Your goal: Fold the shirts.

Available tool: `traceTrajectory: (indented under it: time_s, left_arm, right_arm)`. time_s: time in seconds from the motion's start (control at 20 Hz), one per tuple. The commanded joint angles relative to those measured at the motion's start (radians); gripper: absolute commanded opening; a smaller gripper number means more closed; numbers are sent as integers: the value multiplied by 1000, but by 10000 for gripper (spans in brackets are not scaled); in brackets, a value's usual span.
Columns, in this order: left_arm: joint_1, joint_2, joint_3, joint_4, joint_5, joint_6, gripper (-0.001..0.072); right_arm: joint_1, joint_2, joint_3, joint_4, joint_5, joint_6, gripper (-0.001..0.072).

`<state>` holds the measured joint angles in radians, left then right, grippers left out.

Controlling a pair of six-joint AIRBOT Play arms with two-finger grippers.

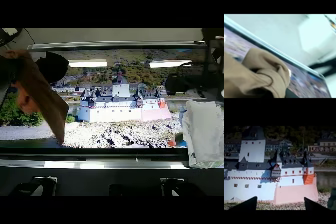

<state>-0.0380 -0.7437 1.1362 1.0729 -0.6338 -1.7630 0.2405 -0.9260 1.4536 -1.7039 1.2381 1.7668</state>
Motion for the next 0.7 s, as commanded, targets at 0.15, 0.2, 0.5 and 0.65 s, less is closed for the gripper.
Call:
traceTrajectory:
  time_s: [0.15,0.2,0.5,0.65]
  left_arm:
    - [-326,97,-3,0,27,61,24]
    - [-348,69,-5,0,53,59,25]
    - [-398,-212,-124,-1,29,-26,26]
    - [-370,-401,-105,-12,-33,-26,636]
  right_arm:
    - [0,222,0,-88,58,3,676]
    - [0,237,0,-88,76,3,676]
    - [0,212,-1,-85,214,33,676]
    - [0,129,-1,-67,266,45,676]
